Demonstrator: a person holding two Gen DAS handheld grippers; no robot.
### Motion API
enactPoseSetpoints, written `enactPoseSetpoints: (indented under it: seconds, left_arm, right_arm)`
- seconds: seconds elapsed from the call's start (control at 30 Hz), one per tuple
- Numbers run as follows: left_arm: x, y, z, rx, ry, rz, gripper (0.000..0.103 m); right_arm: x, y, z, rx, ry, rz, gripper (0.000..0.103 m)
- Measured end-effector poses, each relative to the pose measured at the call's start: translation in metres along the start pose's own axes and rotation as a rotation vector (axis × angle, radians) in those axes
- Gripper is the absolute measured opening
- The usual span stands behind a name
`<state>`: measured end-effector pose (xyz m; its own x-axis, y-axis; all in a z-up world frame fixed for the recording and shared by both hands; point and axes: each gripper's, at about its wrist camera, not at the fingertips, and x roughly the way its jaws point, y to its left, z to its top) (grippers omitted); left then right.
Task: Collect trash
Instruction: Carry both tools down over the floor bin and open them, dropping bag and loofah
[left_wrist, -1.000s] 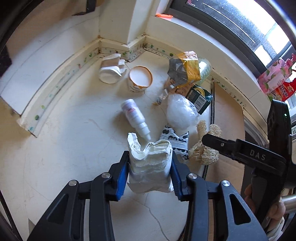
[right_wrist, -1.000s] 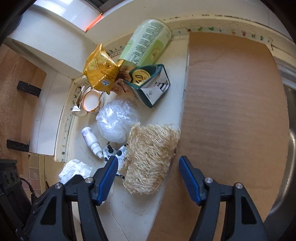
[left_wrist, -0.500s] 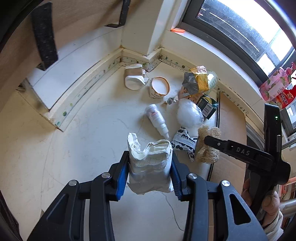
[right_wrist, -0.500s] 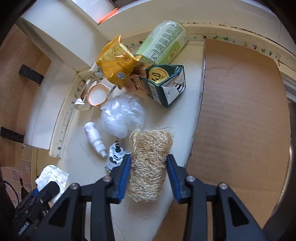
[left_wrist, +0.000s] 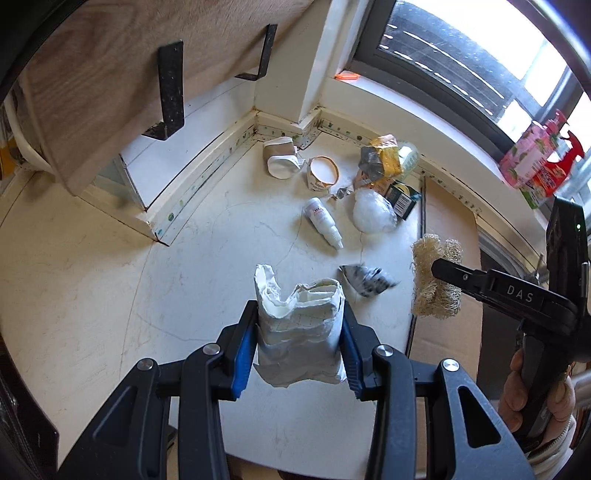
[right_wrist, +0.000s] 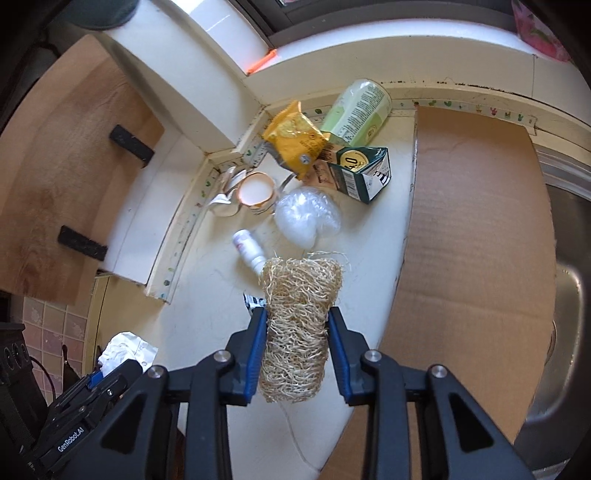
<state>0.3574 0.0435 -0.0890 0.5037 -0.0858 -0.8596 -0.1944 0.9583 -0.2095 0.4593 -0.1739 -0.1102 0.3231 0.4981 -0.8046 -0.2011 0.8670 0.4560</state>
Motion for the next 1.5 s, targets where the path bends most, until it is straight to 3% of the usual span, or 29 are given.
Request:
enactPoseSetpoints:
  seconds: [0.4, 0.8, 1.13, 1.5]
  left_arm:
    - [-0.06, 0.028, -0.058, 0.191, -0.016, -0.111, 0.04]
    - [-0.108, 0.085, -0.122, 0.304, -0.022, -0.235, 0.04]
    - [-0.097, 0.101, -0.188, 0.402, 0.086, -0.285, 0.04]
    - [-0.051, 0.093, -0.241, 0.447, 0.217, -0.28, 0.04]
  right_arm:
    - [-0.071, 0.045, -0.093, 0.066, -0.148, -0.067, 0.033]
    - [-0.093, 0.114, -0.216, 0.104, -0.214, -0.149, 0.033]
    - [-0.08, 0.132, -0.309, 0.178, -0.156, -0.18, 0.033]
    - [-0.038, 0.12, -0.361, 0.19, -0.037, -0.228, 0.033]
